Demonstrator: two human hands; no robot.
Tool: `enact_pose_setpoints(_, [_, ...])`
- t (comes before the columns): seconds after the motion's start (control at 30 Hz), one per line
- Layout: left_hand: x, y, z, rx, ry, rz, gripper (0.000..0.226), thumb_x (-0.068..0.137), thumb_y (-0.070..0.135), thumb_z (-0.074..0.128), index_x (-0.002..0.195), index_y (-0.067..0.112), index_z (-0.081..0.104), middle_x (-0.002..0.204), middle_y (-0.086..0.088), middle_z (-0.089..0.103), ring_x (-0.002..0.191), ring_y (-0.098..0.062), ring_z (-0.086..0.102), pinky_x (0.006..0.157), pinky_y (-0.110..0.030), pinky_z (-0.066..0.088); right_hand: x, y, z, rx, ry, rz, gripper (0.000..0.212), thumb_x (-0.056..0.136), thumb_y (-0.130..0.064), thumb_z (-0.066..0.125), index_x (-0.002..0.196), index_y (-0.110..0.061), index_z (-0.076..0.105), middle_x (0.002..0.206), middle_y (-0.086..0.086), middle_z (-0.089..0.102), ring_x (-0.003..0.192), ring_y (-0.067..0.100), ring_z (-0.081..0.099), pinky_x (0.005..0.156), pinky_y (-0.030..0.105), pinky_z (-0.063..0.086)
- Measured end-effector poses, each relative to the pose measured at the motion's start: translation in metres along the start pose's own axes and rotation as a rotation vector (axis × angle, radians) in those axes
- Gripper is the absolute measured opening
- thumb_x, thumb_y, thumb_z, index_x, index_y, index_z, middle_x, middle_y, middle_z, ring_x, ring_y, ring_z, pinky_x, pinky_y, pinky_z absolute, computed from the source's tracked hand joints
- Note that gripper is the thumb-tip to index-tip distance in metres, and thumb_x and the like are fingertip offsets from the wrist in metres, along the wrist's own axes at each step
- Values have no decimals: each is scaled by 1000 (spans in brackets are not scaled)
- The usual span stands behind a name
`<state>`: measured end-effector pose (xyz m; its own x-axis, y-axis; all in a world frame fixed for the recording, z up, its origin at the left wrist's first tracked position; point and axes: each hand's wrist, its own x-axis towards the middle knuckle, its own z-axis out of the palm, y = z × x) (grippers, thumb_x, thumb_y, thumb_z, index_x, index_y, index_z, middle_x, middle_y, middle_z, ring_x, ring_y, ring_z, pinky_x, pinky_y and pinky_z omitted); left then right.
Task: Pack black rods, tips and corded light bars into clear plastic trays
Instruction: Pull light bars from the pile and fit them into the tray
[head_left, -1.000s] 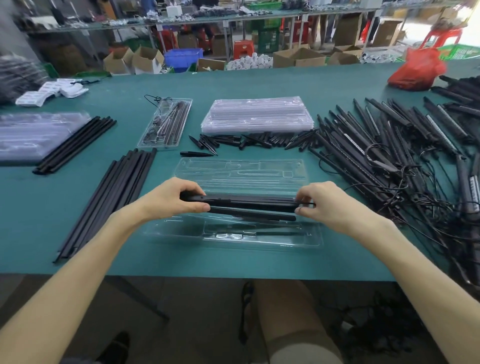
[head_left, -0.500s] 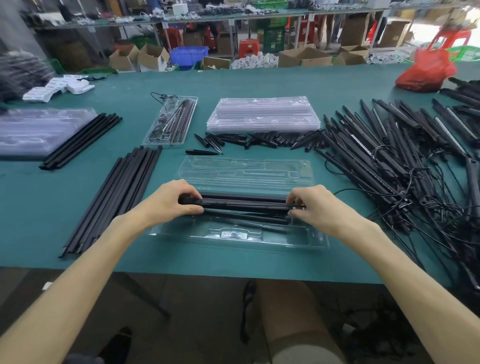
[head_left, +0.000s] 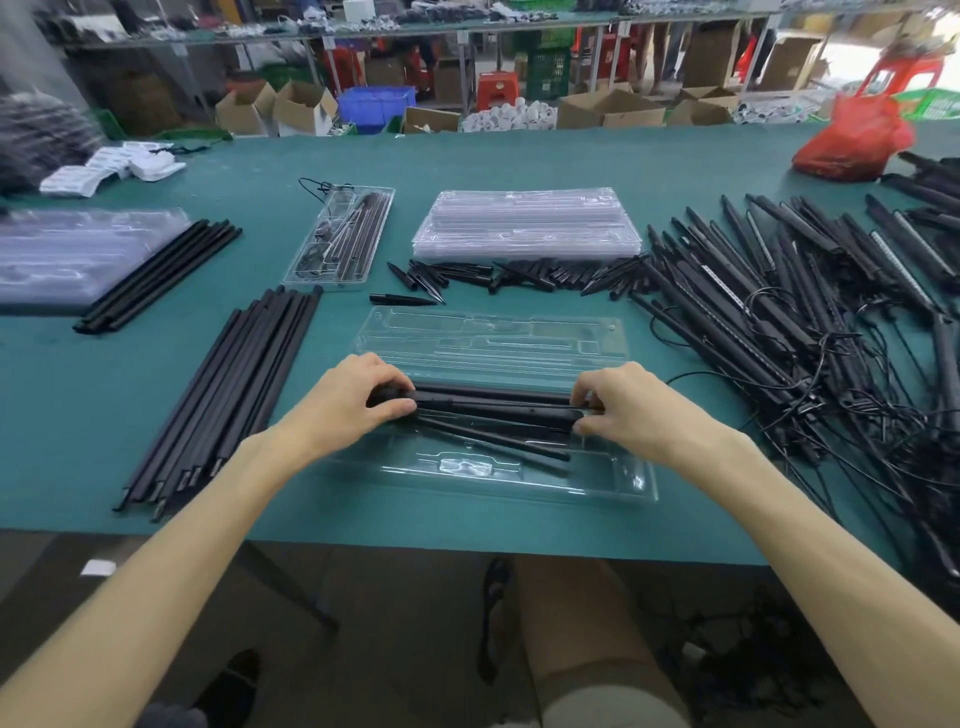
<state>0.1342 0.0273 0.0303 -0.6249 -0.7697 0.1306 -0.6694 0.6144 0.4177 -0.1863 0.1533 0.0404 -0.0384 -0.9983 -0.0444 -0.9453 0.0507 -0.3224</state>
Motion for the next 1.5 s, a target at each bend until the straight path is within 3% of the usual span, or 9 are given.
enact_pose_setpoints(0.1, [-1,4,7,41,23,57,21,93,33,70,111,23,66,103,10,59,105,-13,49,98,-36,43,3,2,2,12,9,0,25,85,-33,77,104,-20,67,89,-3,61,85,21,59,74,30,47])
enact_pose_setpoints(0.4, [3,14,18,-127,85,48,24,88,24,77,109,19,66,103,3,63,104,-15,52,98,-34,43,13,0,-6,12,-8,40,24,77,-30,83,90,-23,65,89,1,64,79,23,63,73,37,56])
enact_pose_setpoints(0.6, [-2,11,19,-125,111,34,21,90,24,74,109,16,67,104,3,64,104,-18,54,97,-35,44,16,-1,-5,36,-10,36,21,81,-31,82,91,-23,65,89,2,64,78,23,63,74,38,56])
enact_pose_setpoints(0.8, [-2,9,17,-81,87,38,19,93,16,71,111,13,68,104,3,63,106,-20,53,102,-46,40,18,-6,3,59,-9,23,23,84,-35,78,95,-20,65,93,5,63,82,26,61,77,39,54])
enact_pose_setpoints(0.97, [-3,-1,21,-151,121,5,17,93,22,71,110,22,71,101,7,58,104,-18,47,100,-35,37,17,-8,5,83,-6,32,22,84,-28,80,95,-15,66,94,4,63,89,27,60,80,38,52])
enact_pose_setpoints(1.17, [-5,-7,21,-136,187,-79,14,88,34,75,100,29,71,102,12,65,104,-12,50,98,-36,30,13,-12,5,118,36,55,20,84,-24,80,95,-14,67,95,5,65,90,25,59,81,38,52])
enact_pose_setpoints(1.23, [-7,-13,13,-224,210,-112,6,92,27,71,98,28,73,101,8,68,103,-13,54,100,-39,37,13,-13,4,131,29,65,21,83,-24,81,95,-13,68,94,7,65,89,26,60,80,40,53])
enact_pose_setpoints(1.33, [-11,-27,1,-184,226,-126,13,92,15,71,95,26,76,97,2,68,95,-19,58,96,-42,42,14,-14,3,134,24,72,23,81,-24,82,96,-13,68,94,7,65,89,27,60,80,38,53])
enact_pose_setpoints(1.5, [-13,-41,-5,-149,187,-144,14,89,16,75,94,28,77,95,3,65,87,-15,57,84,-33,41,15,-18,6,82,30,71,24,84,-22,80,100,-11,67,98,7,64,92,29,60,82,38,52])
